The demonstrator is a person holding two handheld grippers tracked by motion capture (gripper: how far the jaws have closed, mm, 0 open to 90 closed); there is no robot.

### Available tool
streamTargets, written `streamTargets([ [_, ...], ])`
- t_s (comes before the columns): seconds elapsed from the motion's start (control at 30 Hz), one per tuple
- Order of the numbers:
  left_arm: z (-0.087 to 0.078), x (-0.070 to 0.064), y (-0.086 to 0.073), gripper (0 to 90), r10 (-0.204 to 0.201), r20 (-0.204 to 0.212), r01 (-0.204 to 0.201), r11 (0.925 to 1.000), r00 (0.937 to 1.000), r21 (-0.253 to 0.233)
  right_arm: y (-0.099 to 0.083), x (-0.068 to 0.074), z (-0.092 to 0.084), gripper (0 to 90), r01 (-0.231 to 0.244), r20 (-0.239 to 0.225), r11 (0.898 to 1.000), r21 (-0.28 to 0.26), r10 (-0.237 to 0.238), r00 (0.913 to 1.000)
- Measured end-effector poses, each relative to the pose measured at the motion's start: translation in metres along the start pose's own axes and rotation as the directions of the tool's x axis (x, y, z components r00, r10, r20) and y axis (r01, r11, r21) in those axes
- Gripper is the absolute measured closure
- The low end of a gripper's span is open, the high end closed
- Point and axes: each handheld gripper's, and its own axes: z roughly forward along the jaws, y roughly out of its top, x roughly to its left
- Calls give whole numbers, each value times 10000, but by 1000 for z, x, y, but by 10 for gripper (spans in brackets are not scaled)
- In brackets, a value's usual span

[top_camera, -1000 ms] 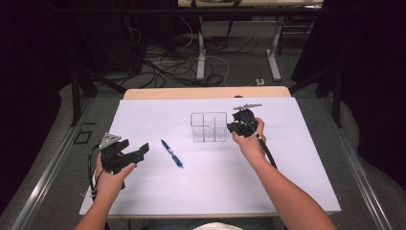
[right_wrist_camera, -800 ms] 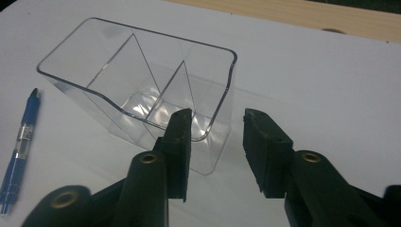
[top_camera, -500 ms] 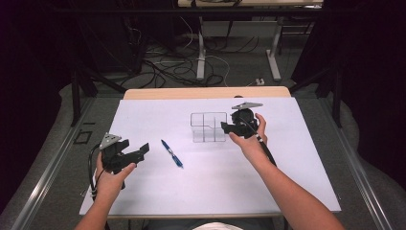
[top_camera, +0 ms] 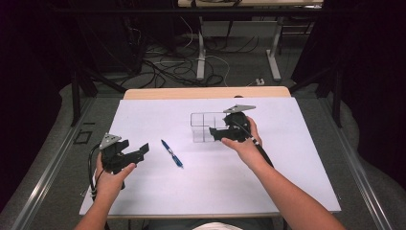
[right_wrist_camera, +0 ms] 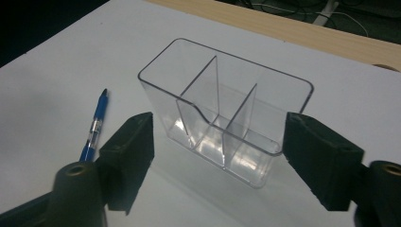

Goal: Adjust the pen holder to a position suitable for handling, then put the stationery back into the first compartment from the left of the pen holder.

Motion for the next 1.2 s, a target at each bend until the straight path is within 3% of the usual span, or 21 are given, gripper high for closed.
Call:
streamTargets([
  [0.13, 0, 0, 0, 146, -40, -23, 40, 10000, 10000, -2, 0, 11, 1, 152, 88, 65, 9999, -57, -87, 9999],
  [0.2, 0, 1, 0, 146, -45, -19, 45, 10000, 10000, -5, -1, 15, 3, 151, 306, 40, 9995, -81, -306, 9995],
  [0.63, -1, 0, 0, 143, -47, 19, 47, 10000, 10000, -60, -7, 42, 16, 150, 593, -46, 9980, 240, -592, 9982],
  [1.2, 7, -3, -3, 32, 138, 223, -139, 9999, 9997, 43, -18, 77, 38, 151, 1097, -1009, 9920, 626, -1031, 9895],
])
